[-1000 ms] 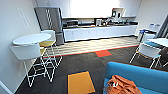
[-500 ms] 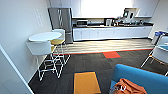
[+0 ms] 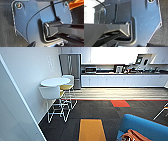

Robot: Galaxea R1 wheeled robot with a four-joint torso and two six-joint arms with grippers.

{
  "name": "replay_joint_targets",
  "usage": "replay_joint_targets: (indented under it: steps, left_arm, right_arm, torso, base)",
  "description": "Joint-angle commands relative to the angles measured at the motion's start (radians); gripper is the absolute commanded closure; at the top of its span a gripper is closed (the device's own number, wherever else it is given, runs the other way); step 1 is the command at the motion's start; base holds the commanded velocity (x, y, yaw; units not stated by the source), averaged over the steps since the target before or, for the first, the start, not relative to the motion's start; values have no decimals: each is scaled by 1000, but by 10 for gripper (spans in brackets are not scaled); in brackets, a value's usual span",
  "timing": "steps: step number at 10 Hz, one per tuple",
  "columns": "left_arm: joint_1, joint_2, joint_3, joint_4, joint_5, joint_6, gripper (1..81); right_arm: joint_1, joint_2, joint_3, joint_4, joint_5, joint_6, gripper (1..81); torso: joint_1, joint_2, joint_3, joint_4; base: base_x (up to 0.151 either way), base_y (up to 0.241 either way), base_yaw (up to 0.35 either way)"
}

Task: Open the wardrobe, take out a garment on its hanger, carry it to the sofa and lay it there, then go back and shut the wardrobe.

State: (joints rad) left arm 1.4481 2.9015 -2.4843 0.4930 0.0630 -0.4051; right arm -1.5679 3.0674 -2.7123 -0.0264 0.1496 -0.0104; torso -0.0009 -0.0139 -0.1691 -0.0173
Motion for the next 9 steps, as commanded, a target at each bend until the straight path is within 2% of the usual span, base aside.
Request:
replay_joint_targets:
  steps: [1,9]
  left_arm:
    - [-36,-4,5,4,54,3,10]
    - [-36,1,5,4,55,3,10]
  right_arm:
    - [22,6,-3,-1,-58,1,10]
    - [22,6,-13,0,-56,1,10]
  torso:
    - [1,0,0,0]
    - [1,0,0,0]
  base:
    - [0,0,243]
    - [0,0,244]
